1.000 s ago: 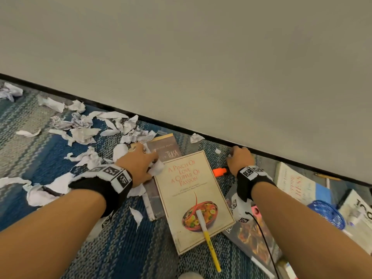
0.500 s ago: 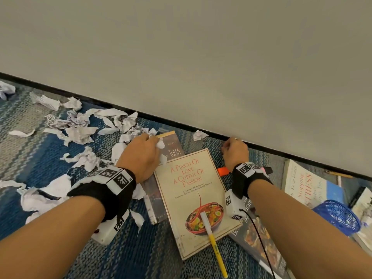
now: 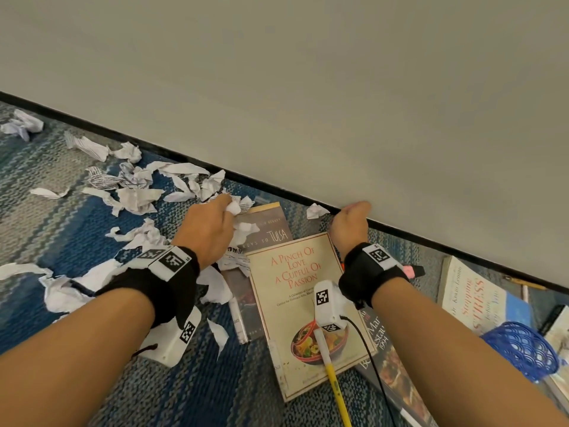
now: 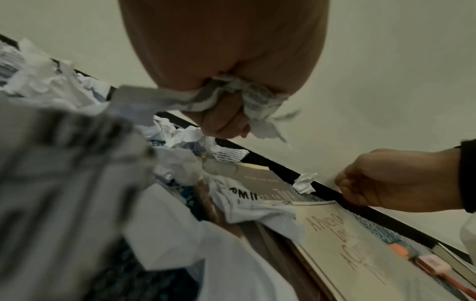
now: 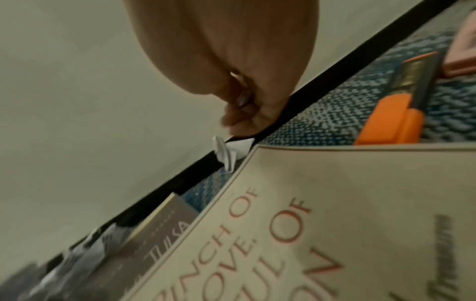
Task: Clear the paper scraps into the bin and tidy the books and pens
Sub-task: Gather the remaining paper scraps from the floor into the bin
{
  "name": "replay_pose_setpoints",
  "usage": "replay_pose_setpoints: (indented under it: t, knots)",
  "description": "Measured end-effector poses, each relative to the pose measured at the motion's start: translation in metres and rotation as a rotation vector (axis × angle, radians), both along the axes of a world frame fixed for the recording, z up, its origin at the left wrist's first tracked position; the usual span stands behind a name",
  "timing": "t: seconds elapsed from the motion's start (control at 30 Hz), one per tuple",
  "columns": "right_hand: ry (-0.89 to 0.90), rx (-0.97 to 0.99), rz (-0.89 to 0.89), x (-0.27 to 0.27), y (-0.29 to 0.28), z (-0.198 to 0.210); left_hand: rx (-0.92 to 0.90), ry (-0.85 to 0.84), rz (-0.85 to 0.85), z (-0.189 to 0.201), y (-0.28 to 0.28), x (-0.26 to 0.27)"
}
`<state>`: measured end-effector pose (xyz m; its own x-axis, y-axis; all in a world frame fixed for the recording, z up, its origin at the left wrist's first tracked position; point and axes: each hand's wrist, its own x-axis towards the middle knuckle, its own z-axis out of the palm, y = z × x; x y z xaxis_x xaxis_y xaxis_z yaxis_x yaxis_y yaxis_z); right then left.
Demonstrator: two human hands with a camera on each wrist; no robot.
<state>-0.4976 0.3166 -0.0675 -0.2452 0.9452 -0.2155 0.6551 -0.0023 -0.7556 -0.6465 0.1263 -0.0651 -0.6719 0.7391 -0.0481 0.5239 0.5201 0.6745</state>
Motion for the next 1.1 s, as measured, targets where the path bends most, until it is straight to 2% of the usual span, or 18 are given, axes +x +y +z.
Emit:
replay_pose_setpoints:
  t: [0.1, 0.2, 0.27, 0.37, 0.47, 0.53, 0.67, 0.77, 0.83, 0.9, 0.97, 1.03, 1.1]
  knots:
    - [-0.271, -0.042, 0.045, -0.019, 0.000, 0.003, 0.029, -0.008, -0.002, 0.002, -0.012, -0.008]
    - [-0.560, -0.059, 0.234, -0.033, 0.001, 0.000, 0.004, -0.015, -0.006, 0.008, -0.029, -0.020]
    - [-0.644, -0.016, 0.312, -0.037, 0.001, -0.003, 0.007, -0.059, 0.011, 0.010, -0.043, -0.025]
    - [-0.580, 0.149, 0.370, -0.039, -0.012, -0.003, 0.022, -0.174, 0.139, 0.013, -0.062, -0.028]
    - [-0.290, 0.314, 0.390, -0.045, -0.044, 0.000, -0.087, -0.085, 0.220, 0.006, -0.081, -0.038]
    - [-0.141, 0.315, 0.441, -0.050, -0.066, -0.002, -0.094, -0.017, 0.304, 0.002, -0.092, -0.044]
    - [-0.033, 0.213, 0.586, -0.059, -0.111, -0.004, -0.143, 0.112, 0.440, 0.000, -0.106, -0.037]
    - [0.011, 0.237, 0.720, -0.066, -0.143, -0.004, -0.062, 0.201, 0.344, -0.008, -0.110, -0.017]
    - [-0.018, 0.419, 0.823, -0.069, -0.157, -0.006, -0.203, 0.241, 0.234, -0.020, -0.111, -0.002]
    - [-0.205, 0.599, 0.969, -0.068, -0.163, -0.017, -0.391, 0.233, 0.149, -0.035, -0.115, 0.010]
    - [-0.346, 0.608, 1.086, -0.062, -0.168, -0.028, -0.481, 0.247, 0.092, -0.049, -0.120, 0.020]
    - [-0.380, 0.560, 1.216, -0.055, -0.170, -0.035, -0.511, 0.258, 0.096, -0.052, -0.123, 0.025]
    - [-0.374, 0.507, 1.341, -0.051, -0.171, -0.037, -0.476, 0.341, 0.103, -0.056, -0.126, 0.023]
